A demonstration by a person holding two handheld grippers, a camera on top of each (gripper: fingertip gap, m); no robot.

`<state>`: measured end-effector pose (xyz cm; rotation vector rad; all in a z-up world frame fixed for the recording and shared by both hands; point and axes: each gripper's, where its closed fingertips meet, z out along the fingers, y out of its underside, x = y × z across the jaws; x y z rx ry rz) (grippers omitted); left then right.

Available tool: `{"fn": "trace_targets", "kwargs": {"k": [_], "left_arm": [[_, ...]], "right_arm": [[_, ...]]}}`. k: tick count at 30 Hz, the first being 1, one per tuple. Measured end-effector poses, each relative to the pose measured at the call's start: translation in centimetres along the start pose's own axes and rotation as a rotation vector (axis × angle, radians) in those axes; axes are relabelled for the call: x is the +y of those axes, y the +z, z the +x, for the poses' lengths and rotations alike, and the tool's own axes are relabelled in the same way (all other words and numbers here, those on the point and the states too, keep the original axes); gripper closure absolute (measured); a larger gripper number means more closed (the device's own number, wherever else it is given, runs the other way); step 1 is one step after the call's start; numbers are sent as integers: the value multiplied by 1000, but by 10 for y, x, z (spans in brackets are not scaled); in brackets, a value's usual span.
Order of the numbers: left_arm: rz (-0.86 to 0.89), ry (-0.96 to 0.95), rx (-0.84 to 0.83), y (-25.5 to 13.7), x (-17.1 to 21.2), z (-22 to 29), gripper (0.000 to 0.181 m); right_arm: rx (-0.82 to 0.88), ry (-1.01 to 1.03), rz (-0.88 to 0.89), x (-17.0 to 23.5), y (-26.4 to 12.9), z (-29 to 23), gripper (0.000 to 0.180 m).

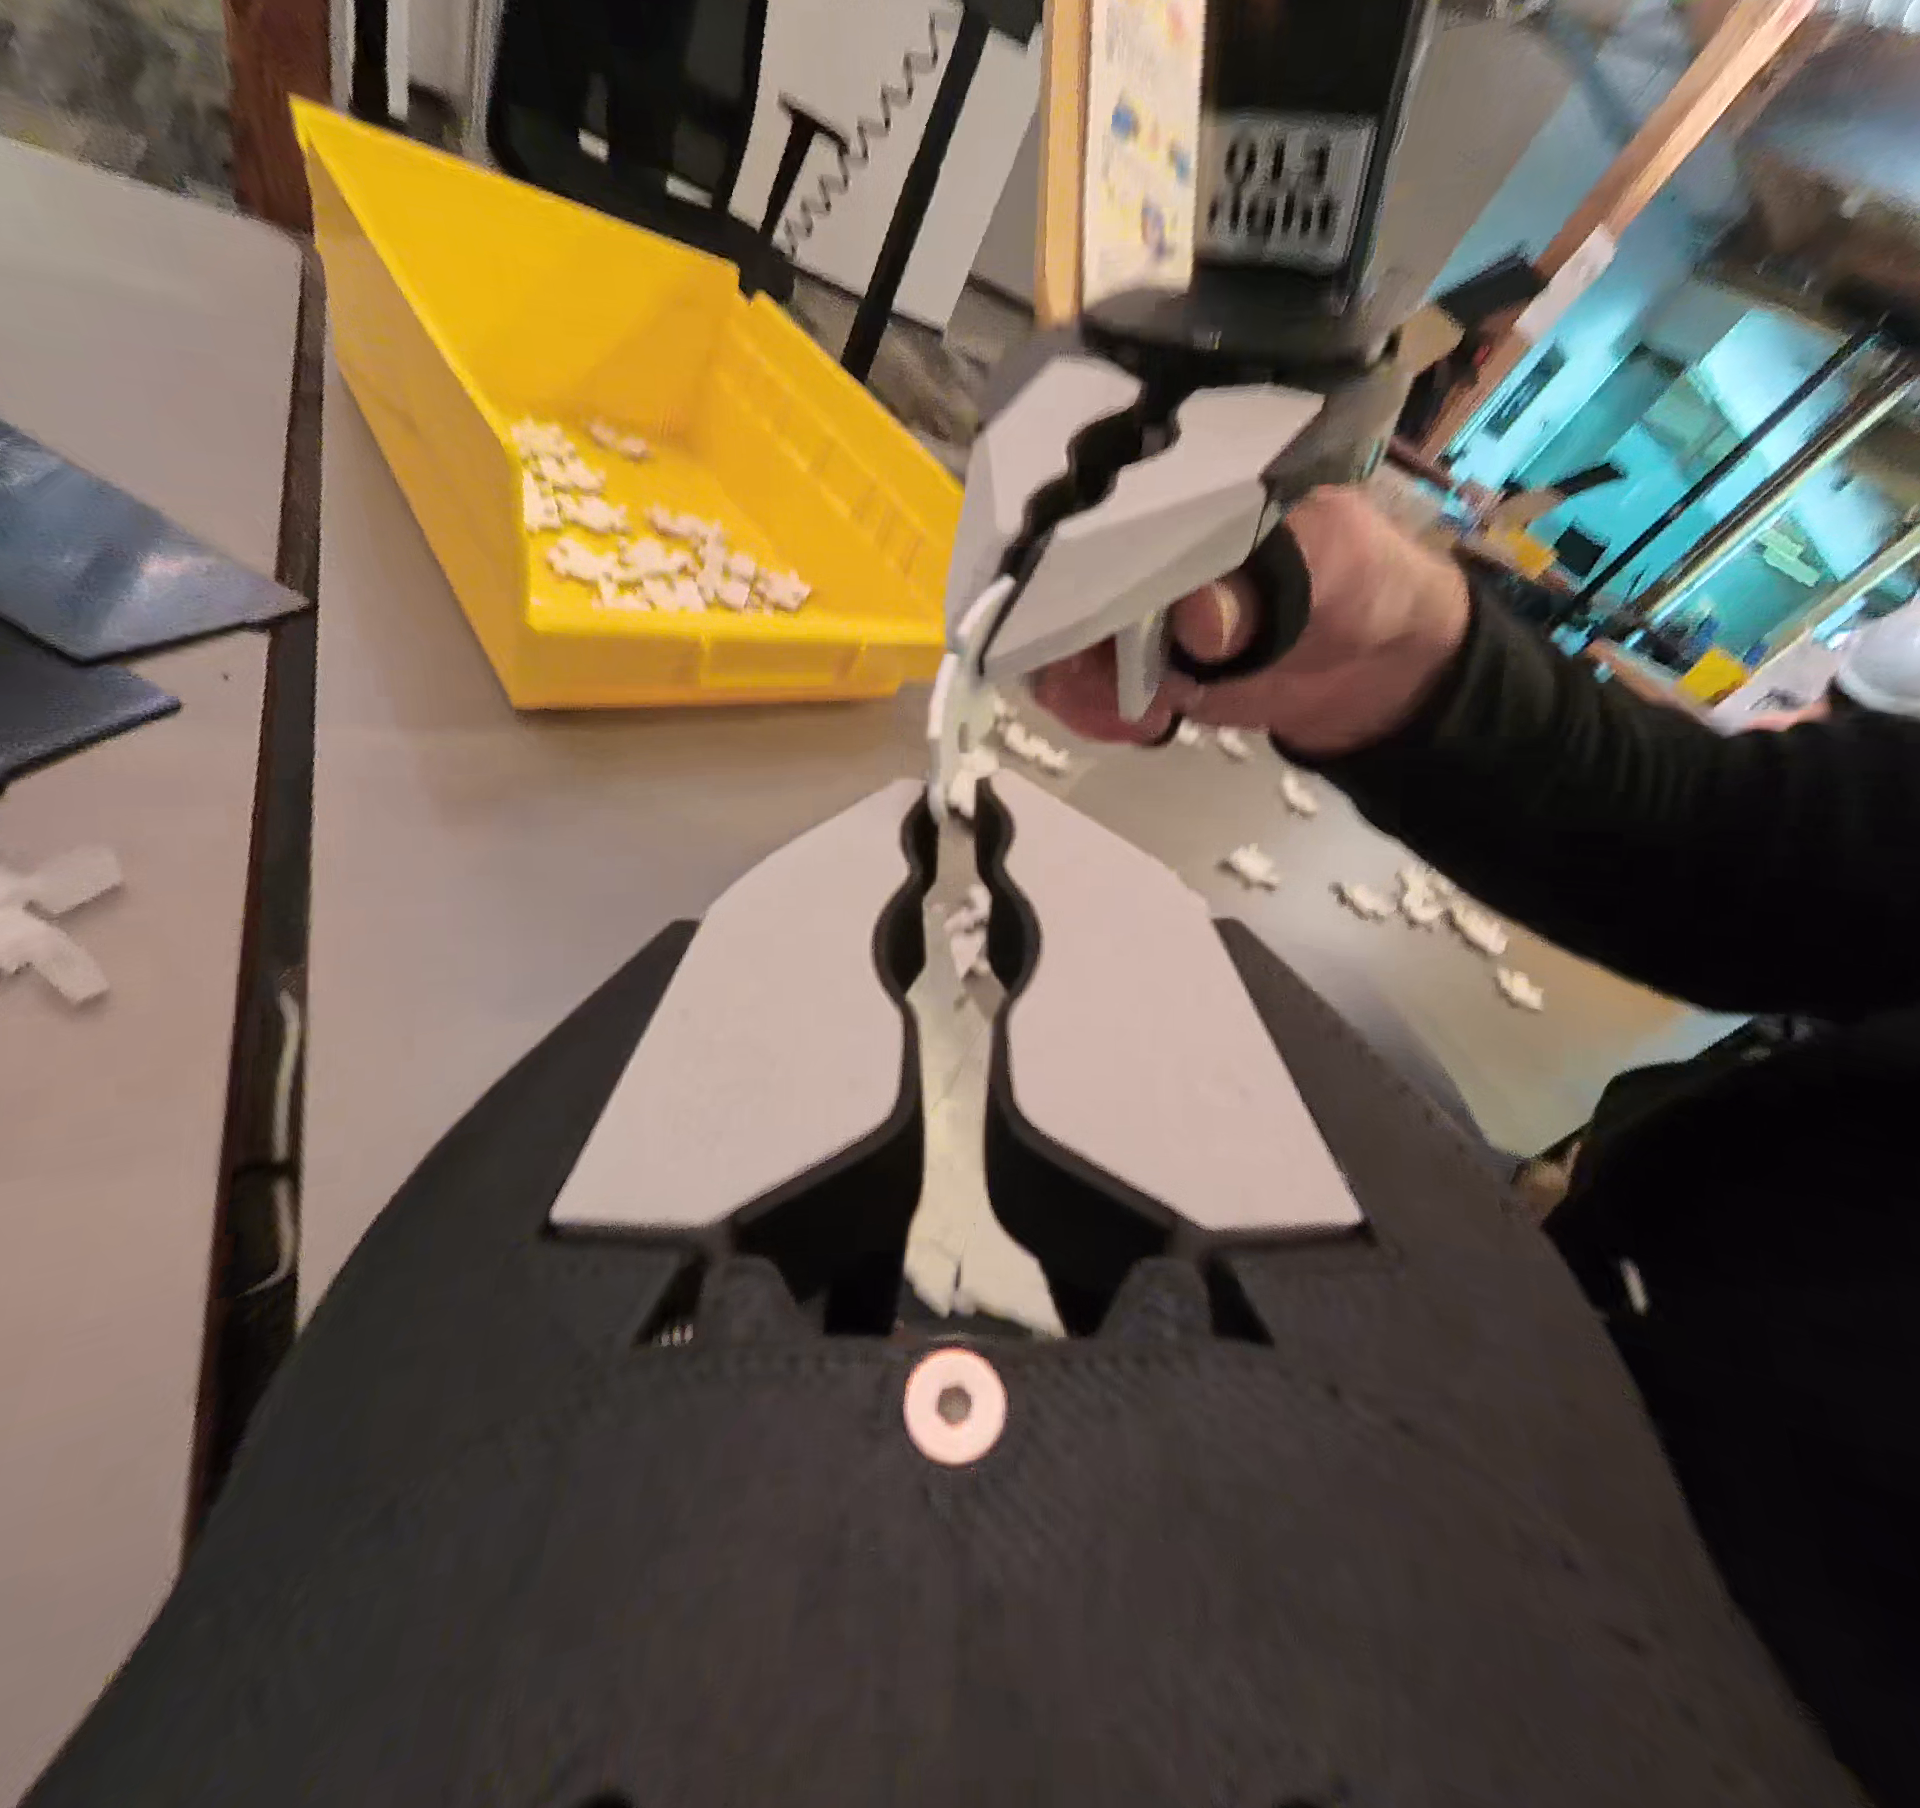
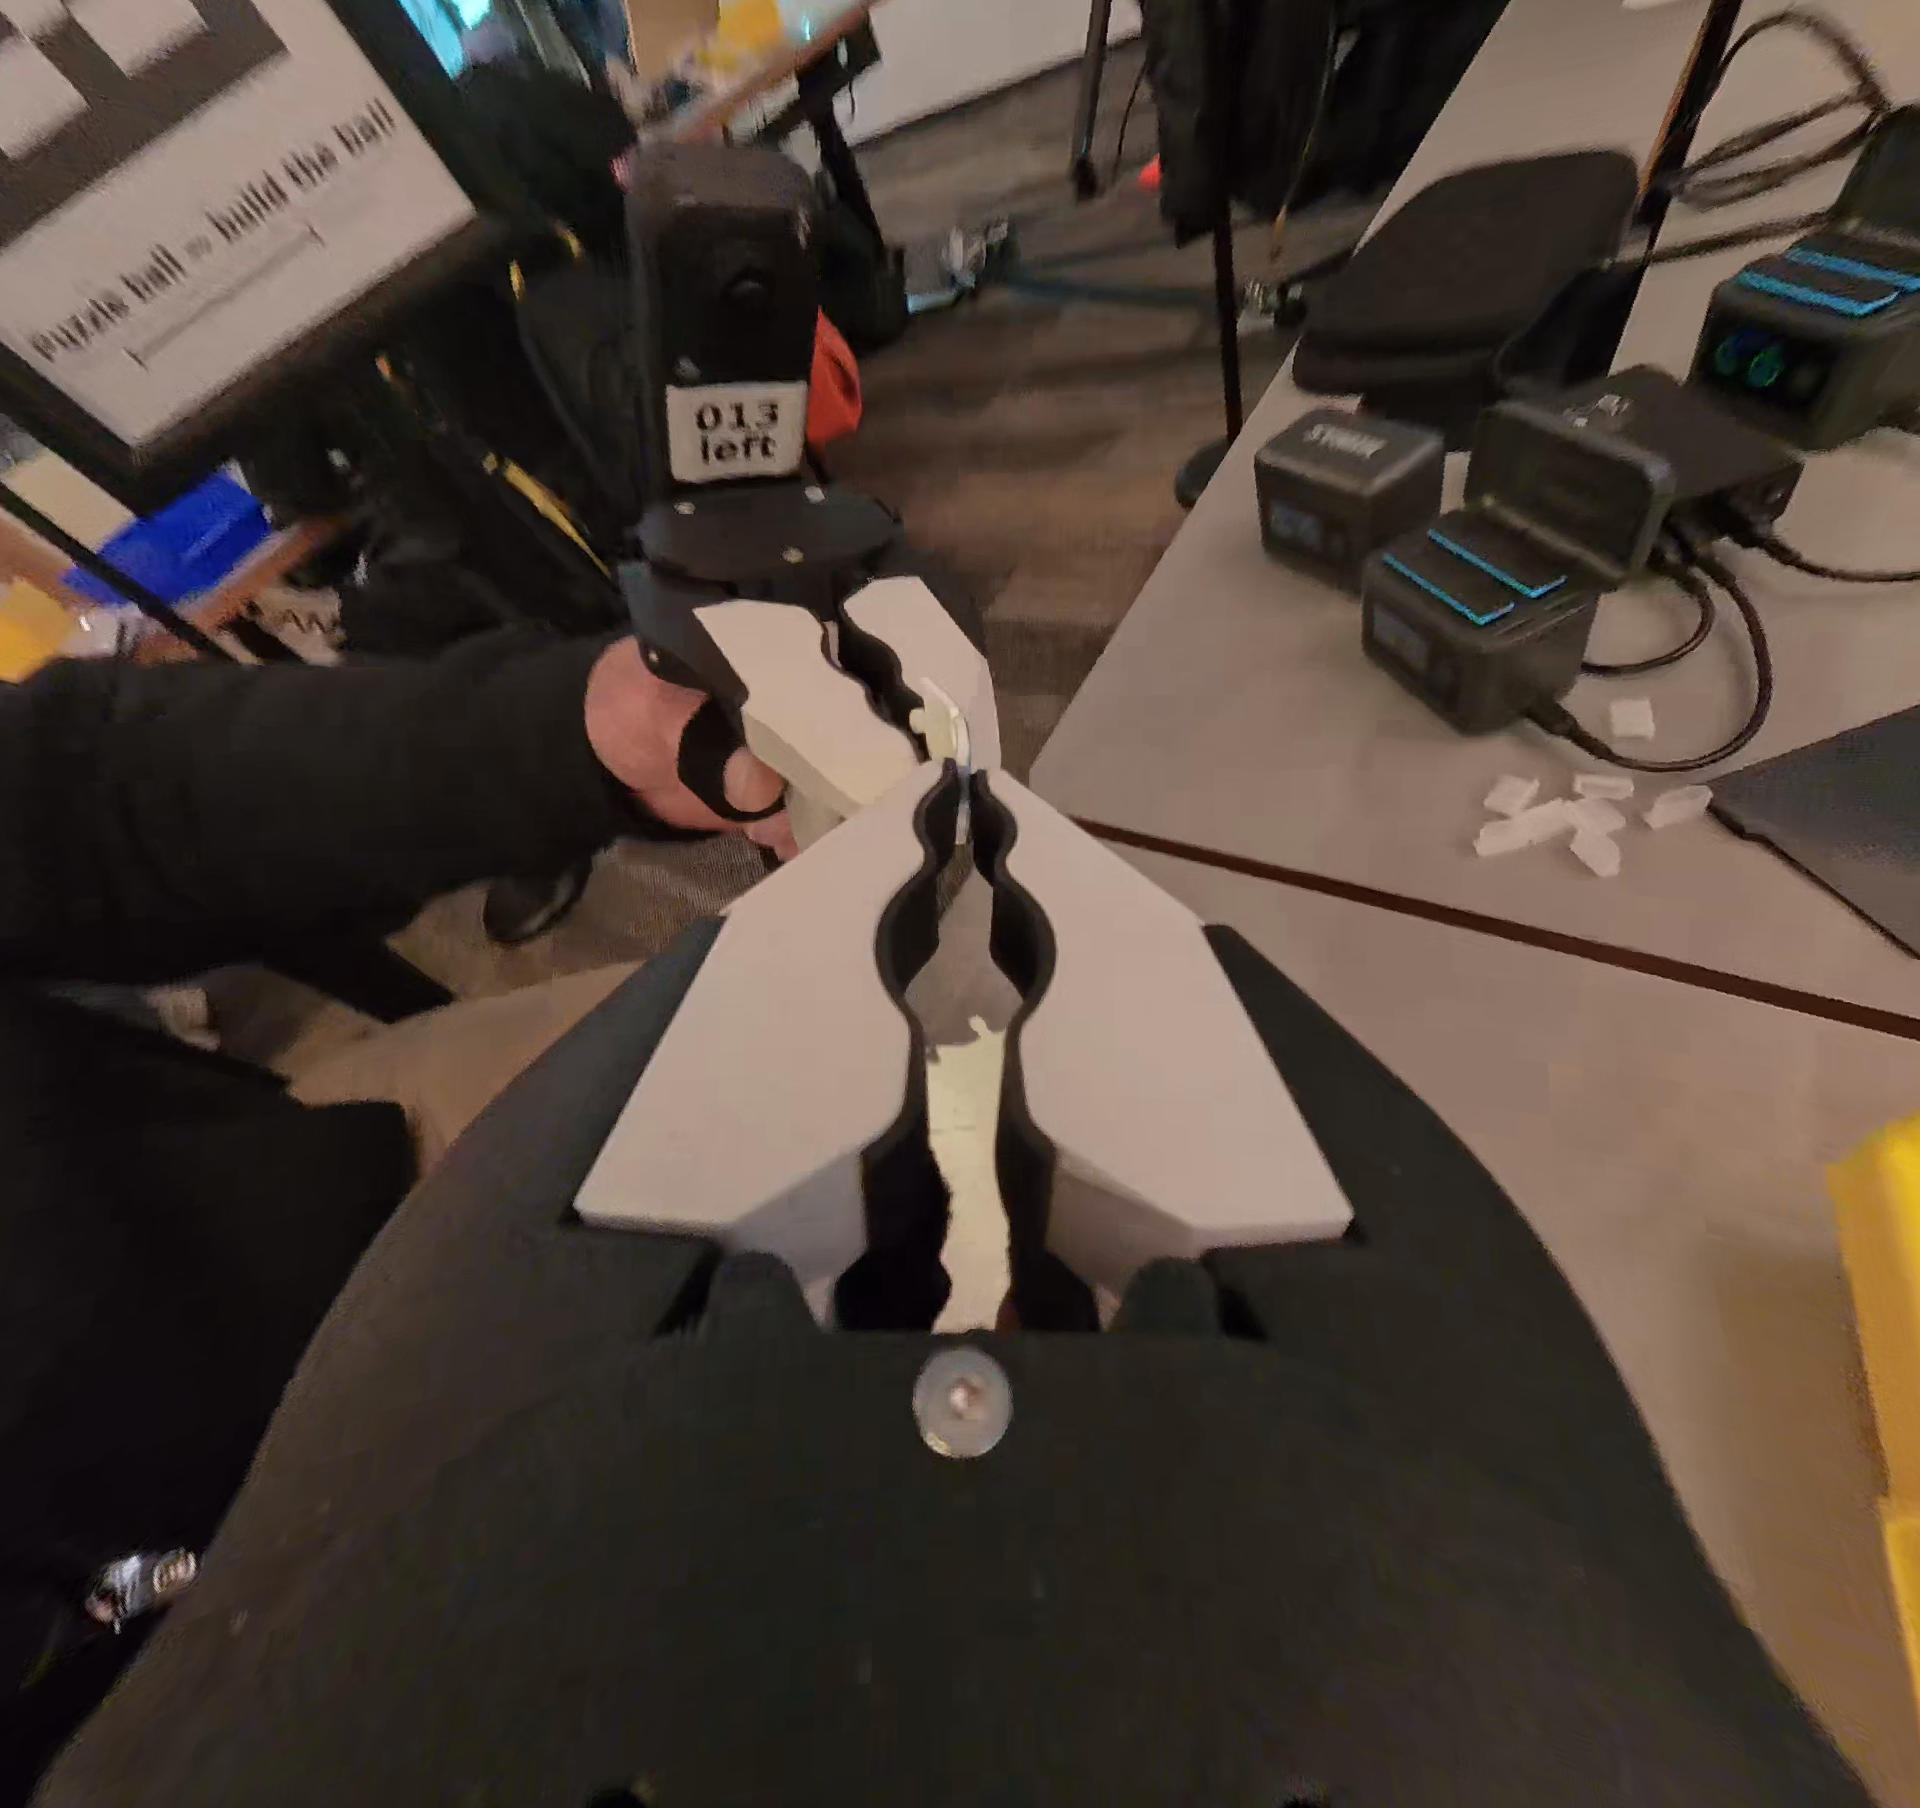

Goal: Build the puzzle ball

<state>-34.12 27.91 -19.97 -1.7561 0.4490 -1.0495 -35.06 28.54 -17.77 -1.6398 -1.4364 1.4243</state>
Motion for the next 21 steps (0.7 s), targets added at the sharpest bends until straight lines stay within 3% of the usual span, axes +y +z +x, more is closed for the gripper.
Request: {"fn": "trace_targets", "kwargs": {"k": [9,21], "left_arm": [[231,-99,103,-5,-37,19,181],[283,-126,174,4,-41,35,171]], "right_arm": [[42,67,221,-10,-17,-12,180],[86,81,333,-7,-30,-19,180]]}}
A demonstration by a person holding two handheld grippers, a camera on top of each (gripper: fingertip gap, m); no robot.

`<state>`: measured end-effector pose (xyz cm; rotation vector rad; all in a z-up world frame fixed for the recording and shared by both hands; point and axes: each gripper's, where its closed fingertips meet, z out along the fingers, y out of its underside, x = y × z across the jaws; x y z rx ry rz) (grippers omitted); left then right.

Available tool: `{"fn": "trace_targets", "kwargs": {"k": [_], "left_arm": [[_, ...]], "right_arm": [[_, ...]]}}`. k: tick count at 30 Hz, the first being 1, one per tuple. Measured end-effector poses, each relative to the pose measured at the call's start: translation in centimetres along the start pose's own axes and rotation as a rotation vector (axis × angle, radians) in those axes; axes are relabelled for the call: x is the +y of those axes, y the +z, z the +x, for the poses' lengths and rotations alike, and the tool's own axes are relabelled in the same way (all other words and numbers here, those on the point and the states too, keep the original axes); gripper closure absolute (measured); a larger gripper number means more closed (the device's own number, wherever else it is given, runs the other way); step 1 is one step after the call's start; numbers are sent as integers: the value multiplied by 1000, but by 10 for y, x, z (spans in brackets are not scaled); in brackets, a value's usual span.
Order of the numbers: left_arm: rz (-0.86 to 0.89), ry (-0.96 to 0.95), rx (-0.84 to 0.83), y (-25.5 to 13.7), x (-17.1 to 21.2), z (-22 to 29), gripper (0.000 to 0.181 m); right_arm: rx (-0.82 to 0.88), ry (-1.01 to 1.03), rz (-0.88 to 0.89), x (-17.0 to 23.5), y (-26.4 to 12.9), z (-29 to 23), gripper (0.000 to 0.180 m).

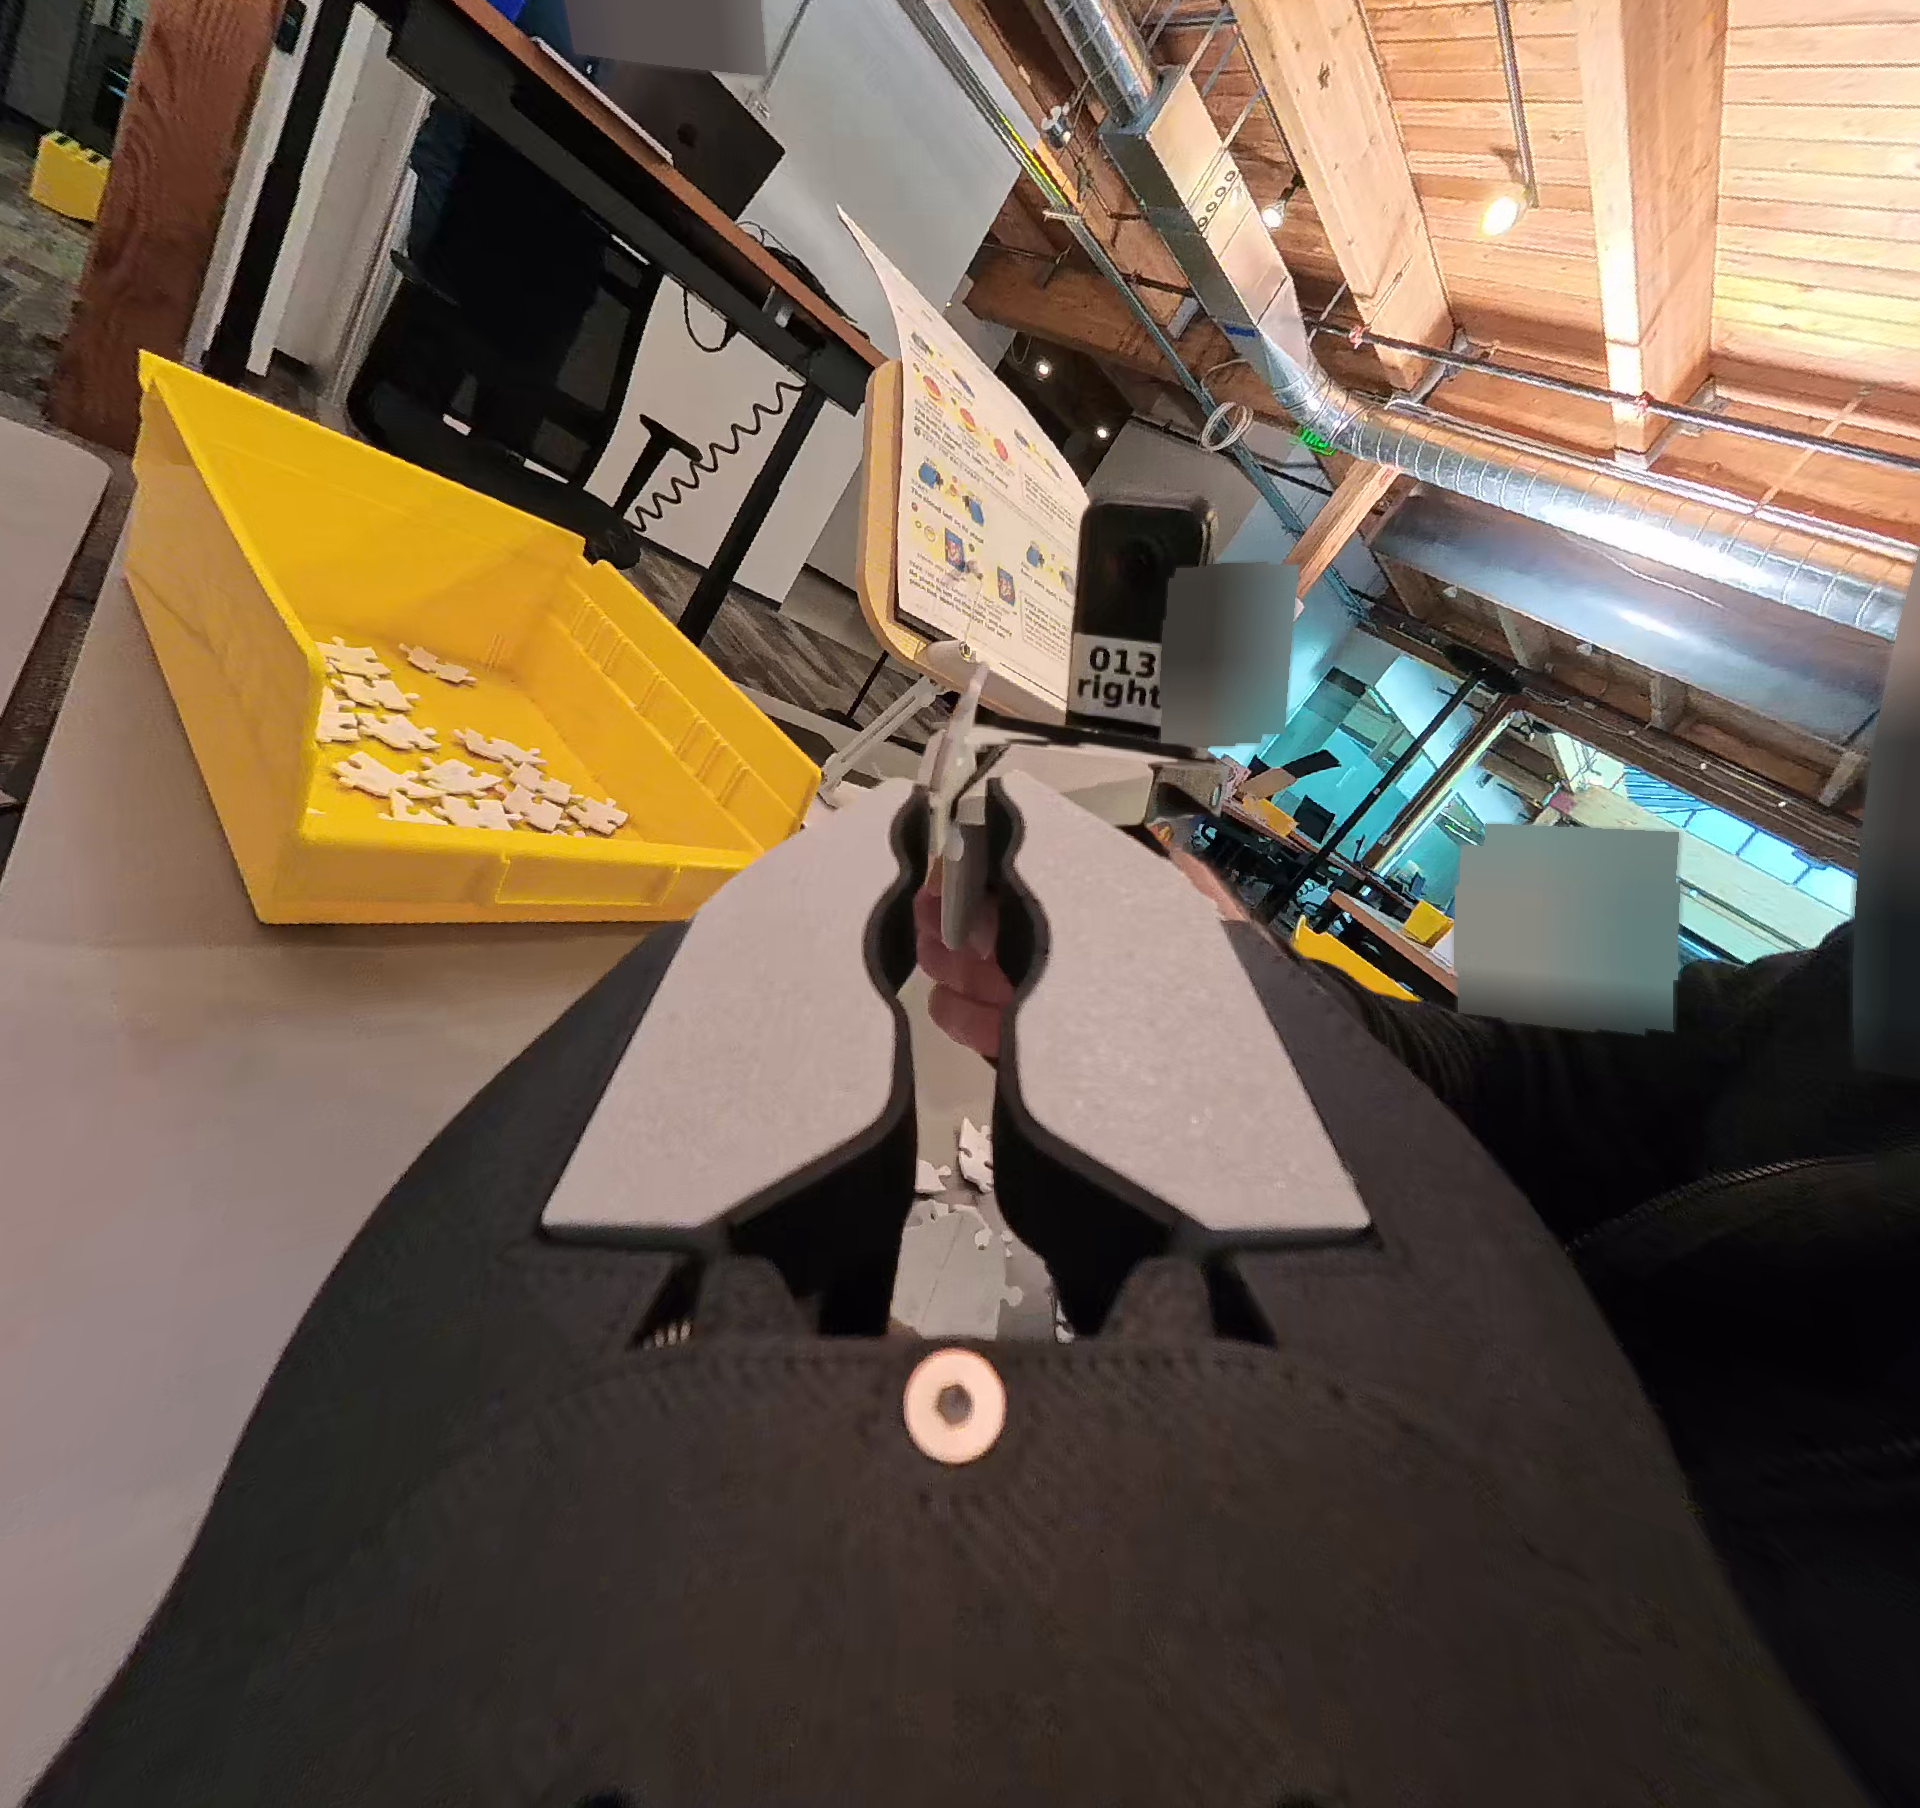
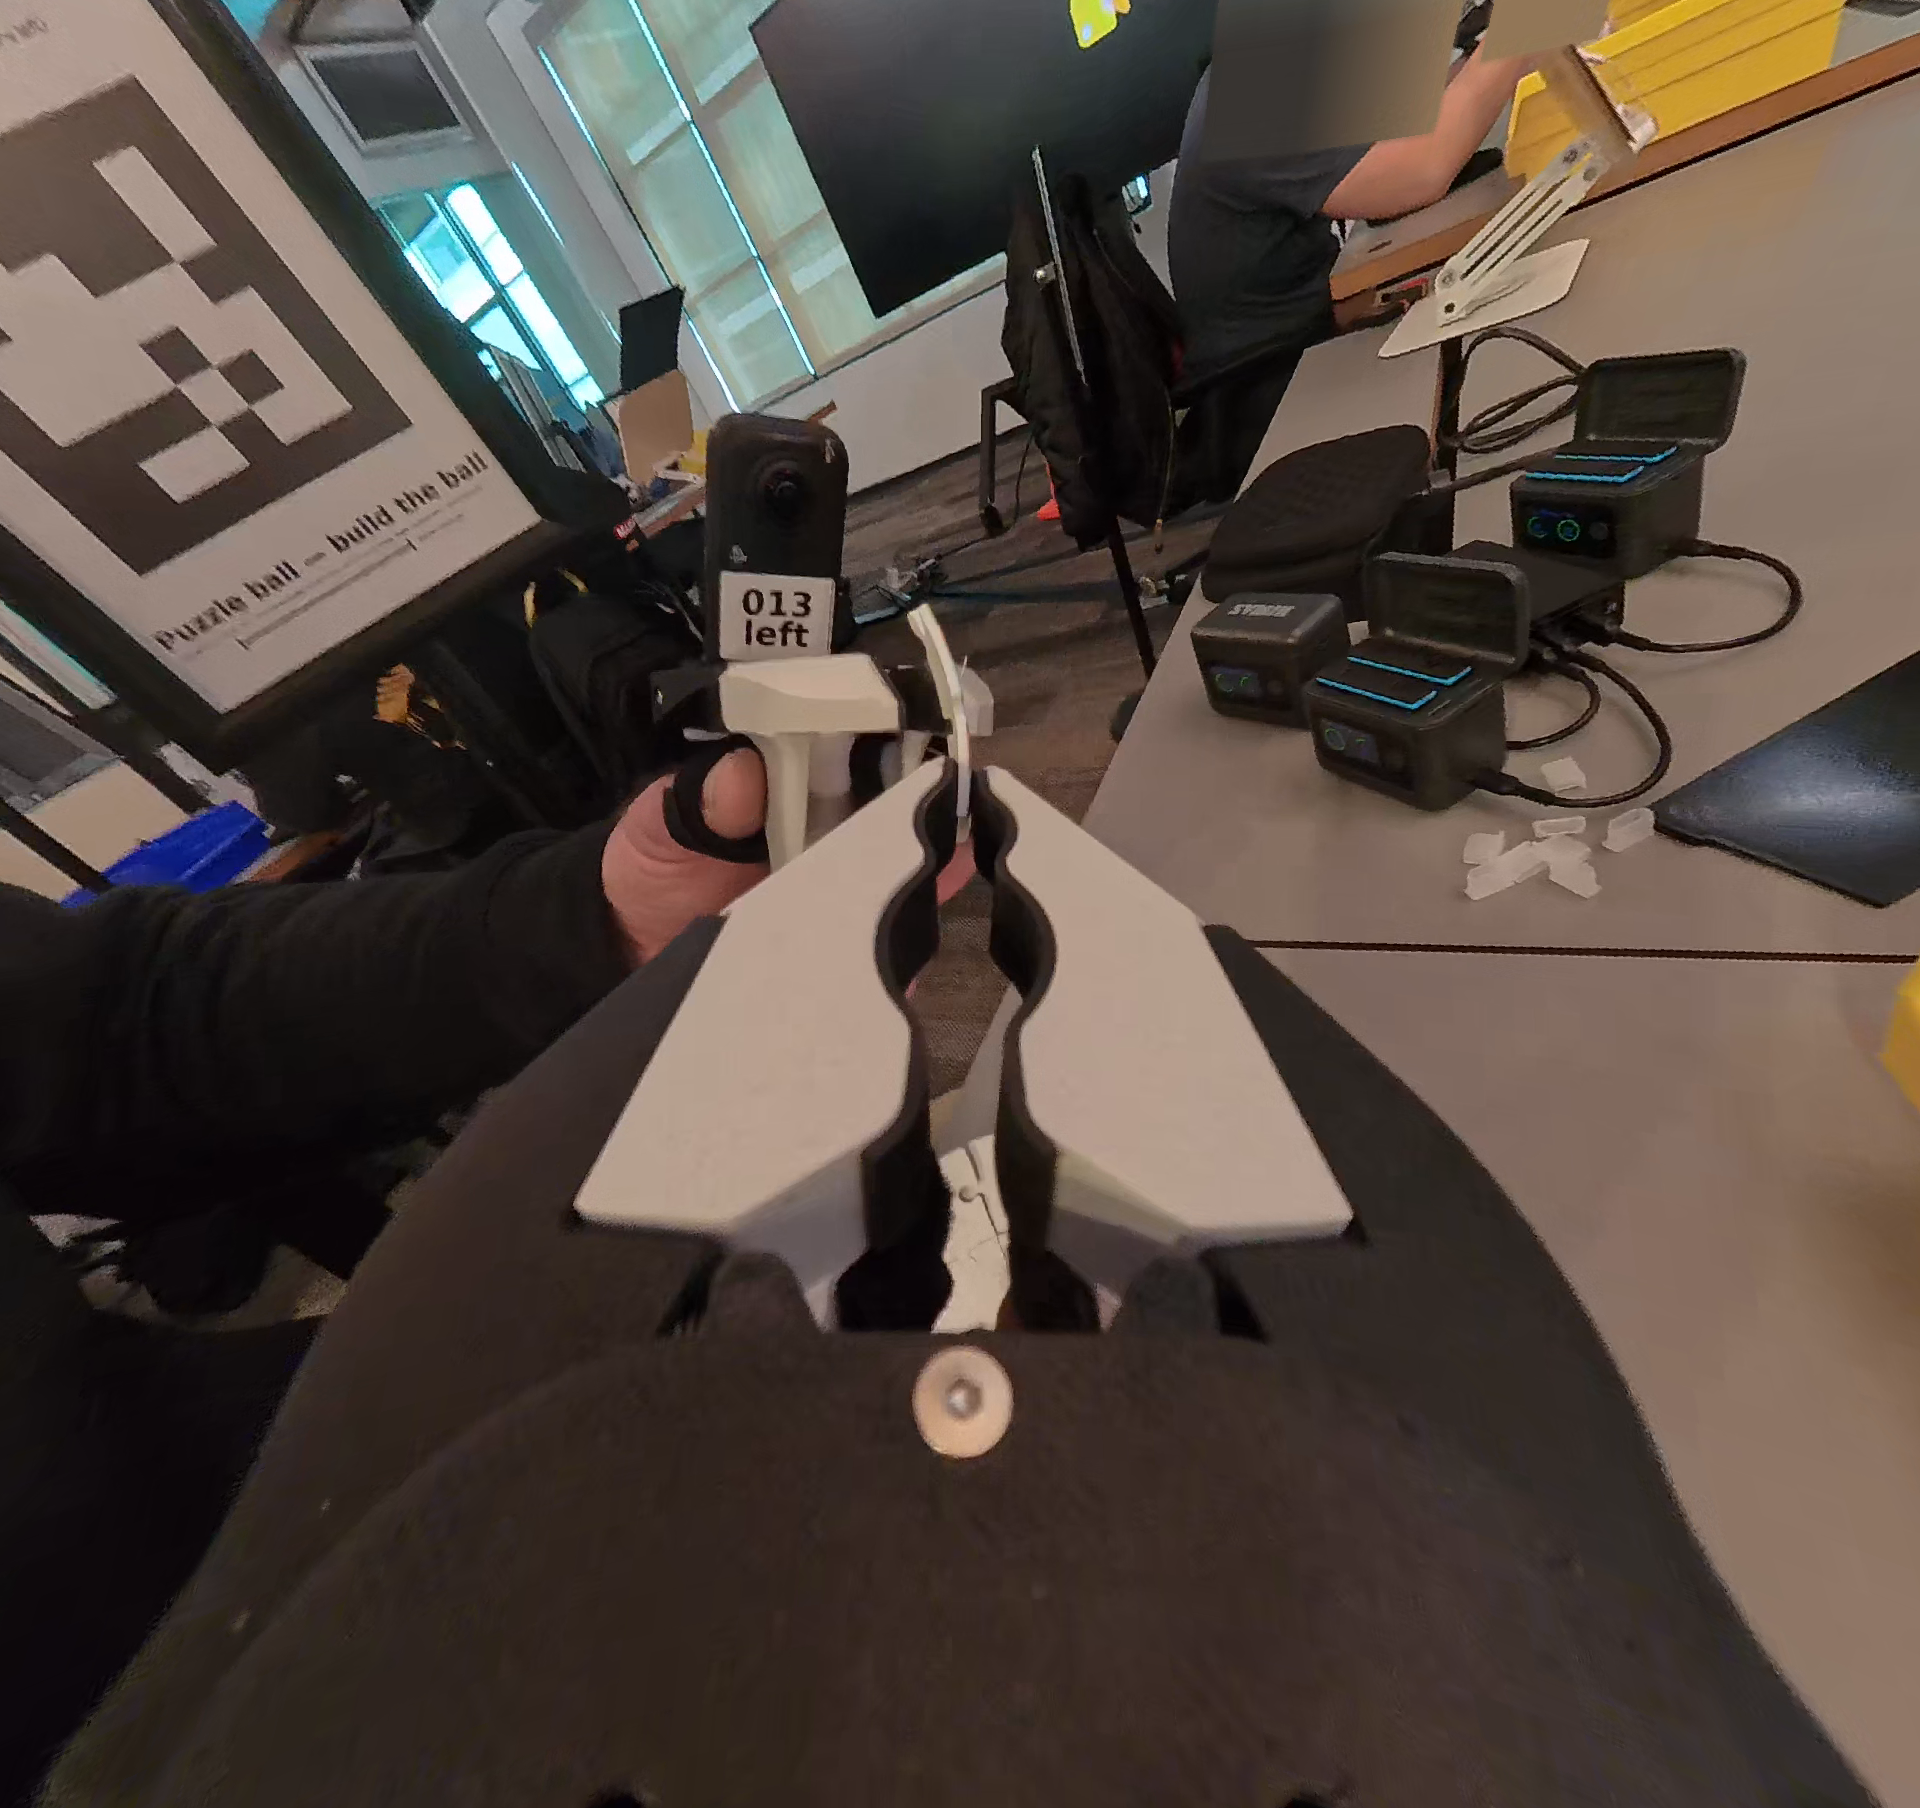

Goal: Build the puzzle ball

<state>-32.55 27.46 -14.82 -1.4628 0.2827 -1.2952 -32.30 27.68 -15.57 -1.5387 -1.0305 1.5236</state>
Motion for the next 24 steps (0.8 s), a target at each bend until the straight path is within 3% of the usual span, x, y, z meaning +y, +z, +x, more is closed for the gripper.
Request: {"fn": "trace_targets", "kwargs": {"k": [4,10,16,24], "left_arm": [[19,-11,6,0,-1,0,177],[44,-31,10,3,-2,2,167],[30,-25,21,8,0,7,176],[-187,100,-28,10,13,7,178]], "right_arm": [[12,-21,6,2,-1,-4,180],[35,-32,53,-2,-6,-5,180],[43,-28,72,5,-4,-10,180],[50,-115,-67,-8,-16,-5,171]]}}
